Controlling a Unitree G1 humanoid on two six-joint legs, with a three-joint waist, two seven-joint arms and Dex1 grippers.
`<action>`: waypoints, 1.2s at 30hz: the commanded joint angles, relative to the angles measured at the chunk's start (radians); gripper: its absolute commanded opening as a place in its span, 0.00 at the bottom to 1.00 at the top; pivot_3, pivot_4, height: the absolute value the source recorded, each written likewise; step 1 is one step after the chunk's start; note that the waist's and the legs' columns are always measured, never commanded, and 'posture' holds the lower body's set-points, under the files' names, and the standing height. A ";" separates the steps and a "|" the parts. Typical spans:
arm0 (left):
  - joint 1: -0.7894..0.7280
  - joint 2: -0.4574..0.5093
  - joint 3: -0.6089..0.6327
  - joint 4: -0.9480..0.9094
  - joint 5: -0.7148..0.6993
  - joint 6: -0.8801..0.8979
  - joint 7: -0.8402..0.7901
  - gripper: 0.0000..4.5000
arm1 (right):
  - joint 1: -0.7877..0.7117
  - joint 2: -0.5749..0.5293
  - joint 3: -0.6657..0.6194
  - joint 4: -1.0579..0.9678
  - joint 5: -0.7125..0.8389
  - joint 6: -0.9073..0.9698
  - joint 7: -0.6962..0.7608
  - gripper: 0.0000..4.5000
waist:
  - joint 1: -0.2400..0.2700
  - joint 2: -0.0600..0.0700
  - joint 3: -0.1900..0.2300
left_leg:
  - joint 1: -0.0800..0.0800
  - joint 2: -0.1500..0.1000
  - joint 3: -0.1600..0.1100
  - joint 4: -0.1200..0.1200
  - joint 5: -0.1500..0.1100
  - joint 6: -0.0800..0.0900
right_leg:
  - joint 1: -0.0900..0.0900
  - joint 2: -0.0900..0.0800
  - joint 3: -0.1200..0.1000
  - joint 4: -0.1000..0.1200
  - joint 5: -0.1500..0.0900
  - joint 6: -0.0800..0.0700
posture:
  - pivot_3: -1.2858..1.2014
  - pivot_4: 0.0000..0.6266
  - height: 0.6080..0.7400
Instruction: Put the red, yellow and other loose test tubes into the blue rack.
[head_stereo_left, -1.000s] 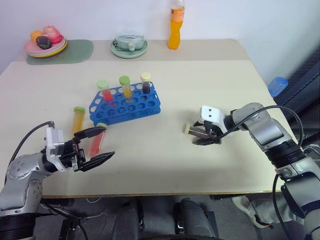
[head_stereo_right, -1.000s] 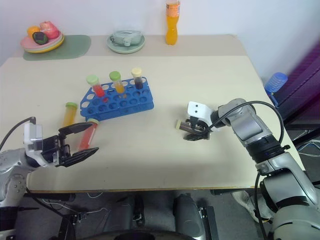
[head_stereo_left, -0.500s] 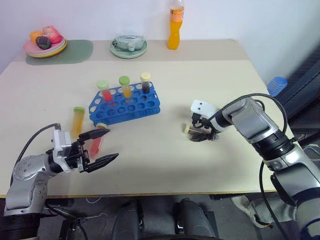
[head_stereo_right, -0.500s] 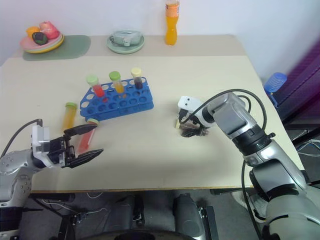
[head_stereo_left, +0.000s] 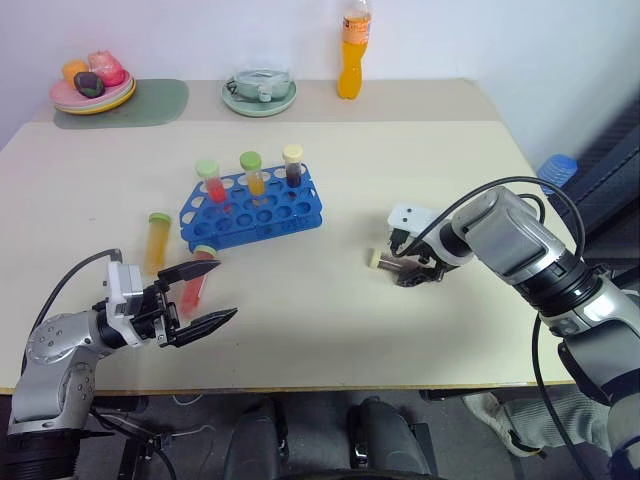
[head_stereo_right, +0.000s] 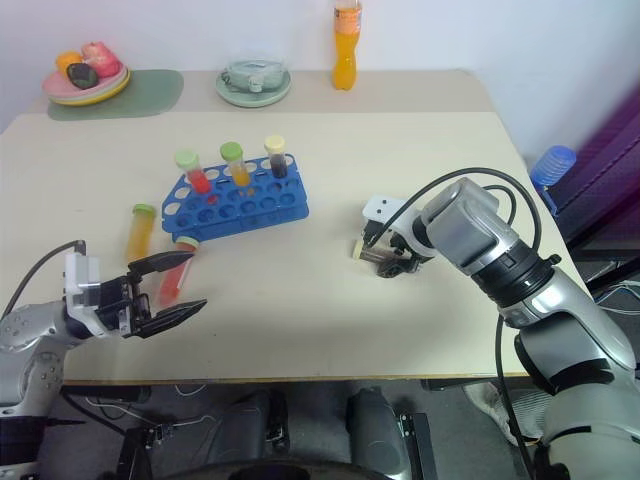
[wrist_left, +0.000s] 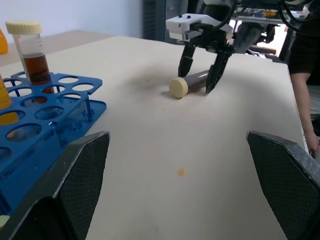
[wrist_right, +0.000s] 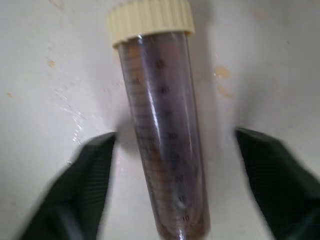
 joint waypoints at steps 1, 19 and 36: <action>-0.007 -0.002 -0.002 -0.016 -0.007 -0.009 0.002 1.00 | -0.004 0.021 0.018 -0.018 0.026 0.029 -0.008 0.37 | -0.001 0.000 0.000 | 0.000 0.000 0.000 0.000 0.000 0.000 | 0.000 0.000 0.000 0.000 0.000 0.000 | 0.52 0.24 1.00; 0.007 0.000 0.027 -0.020 -0.027 0.001 0.025 1.00 | 0.147 0.363 -0.386 -0.204 0.252 -0.293 -0.267 0.18 | 0.005 0.000 0.000 | 0.000 0.000 0.001 0.000 0.000 0.000 | 0.000 0.001 0.000 0.000 0.000 0.000 | 0.52 0.24 1.00; 0.054 0.010 0.084 -0.086 -0.076 0.052 0.075 1.00 | 0.112 0.905 -0.679 0.699 0.364 -1.544 -0.341 0.18 | -0.008 0.001 0.000 | 0.000 0.001 0.002 -0.001 0.005 -0.008 | 0.000 0.002 0.000 0.001 0.000 0.000 | 0.52 0.24 1.00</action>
